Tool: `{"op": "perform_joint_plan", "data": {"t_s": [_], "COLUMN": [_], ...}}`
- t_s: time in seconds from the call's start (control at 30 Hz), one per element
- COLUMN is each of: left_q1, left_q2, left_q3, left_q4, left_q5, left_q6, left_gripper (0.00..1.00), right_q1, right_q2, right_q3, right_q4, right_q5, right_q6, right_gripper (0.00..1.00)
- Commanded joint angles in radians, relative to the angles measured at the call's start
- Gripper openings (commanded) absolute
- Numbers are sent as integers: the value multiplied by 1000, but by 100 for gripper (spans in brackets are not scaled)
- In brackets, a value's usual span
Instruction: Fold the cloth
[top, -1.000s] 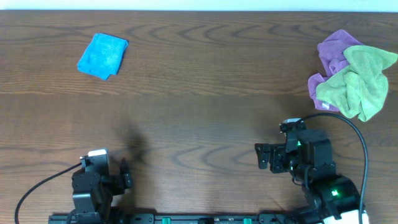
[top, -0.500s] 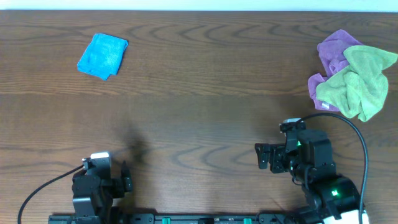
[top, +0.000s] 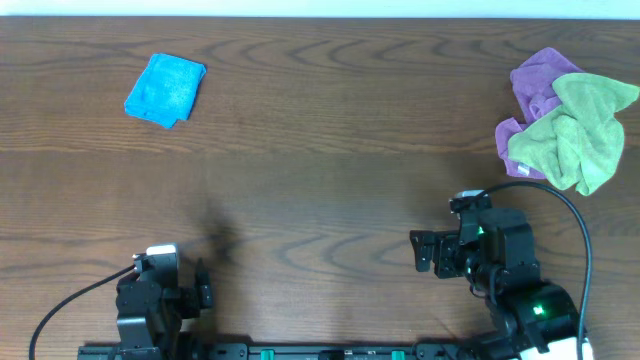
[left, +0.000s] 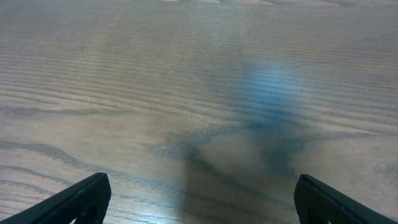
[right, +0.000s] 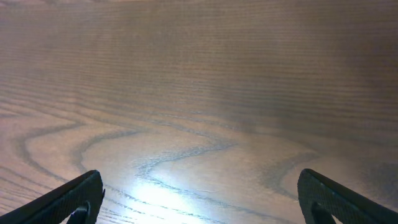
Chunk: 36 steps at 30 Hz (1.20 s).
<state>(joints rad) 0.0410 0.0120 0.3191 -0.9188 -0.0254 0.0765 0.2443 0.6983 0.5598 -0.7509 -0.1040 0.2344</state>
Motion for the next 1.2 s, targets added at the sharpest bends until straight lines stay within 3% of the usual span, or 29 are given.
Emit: {"op": "perform_joint_plan", "data": {"t_s": [0.0, 0.33, 0.7, 0.93, 1.17], "left_q1": [-5, -5, -5, -5, -5], "left_q2": [-8, -8, -8, -8, -8], "left_q3": [-6, -6, -6, -6, -6], "left_q4": [-27, -27, -27, -27, -27], "left_q5": [0, 0, 0, 0, 0], "left_q6": [13, 13, 13, 13, 13], "left_gripper": [95, 95, 95, 95, 95], "right_q1": [-8, -8, -13, -95, -200], "right_q2": [-3, -43, -325, -536, -640], "right_q3": [0, 0, -145, -283, -313], "right_q4": [-1, -29, -94, -87, -99], "right_q5": [-4, 80, 280, 276, 174], "right_q6": [13, 11, 11, -9, -160], "right_gripper": [99, 99, 99, 99, 99]}}
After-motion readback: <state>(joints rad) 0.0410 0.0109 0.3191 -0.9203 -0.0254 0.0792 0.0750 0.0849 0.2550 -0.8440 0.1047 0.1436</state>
